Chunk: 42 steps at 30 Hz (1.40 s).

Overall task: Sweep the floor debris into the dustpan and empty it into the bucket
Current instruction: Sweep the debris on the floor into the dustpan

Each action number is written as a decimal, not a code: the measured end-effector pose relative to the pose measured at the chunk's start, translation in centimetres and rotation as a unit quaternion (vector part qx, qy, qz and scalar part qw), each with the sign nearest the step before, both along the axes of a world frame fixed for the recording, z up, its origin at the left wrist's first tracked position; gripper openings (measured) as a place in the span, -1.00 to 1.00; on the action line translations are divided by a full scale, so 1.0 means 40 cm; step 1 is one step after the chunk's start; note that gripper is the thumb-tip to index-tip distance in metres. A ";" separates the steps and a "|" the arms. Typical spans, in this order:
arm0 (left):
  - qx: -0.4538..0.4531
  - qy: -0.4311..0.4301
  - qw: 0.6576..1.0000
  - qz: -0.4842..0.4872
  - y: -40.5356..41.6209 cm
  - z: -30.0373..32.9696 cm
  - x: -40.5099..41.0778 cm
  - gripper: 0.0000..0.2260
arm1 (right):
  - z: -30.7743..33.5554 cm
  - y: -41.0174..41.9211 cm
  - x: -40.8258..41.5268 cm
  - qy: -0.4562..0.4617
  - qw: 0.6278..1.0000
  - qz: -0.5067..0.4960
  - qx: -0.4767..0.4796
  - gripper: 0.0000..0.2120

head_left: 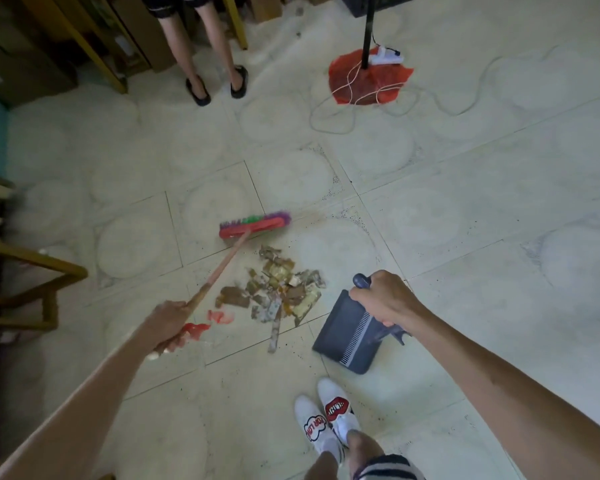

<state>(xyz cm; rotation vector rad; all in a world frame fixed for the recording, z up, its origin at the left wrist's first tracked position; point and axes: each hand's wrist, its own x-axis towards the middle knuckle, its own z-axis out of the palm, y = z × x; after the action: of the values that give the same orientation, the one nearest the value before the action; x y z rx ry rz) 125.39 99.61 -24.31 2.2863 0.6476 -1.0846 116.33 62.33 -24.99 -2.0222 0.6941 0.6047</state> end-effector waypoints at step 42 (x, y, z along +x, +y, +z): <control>-0.106 0.145 0.983 -0.043 0.034 0.021 -0.334 -0.60 | 0.004 0.140 0.143 -0.082 0.986 0.136 -0.058 -0.77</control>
<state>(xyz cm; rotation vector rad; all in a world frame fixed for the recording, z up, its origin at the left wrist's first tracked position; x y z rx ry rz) 112.03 100.97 -23.48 2.0095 0.5167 -1.4718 122.06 67.94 -24.84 -2.2674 0.3653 0.5543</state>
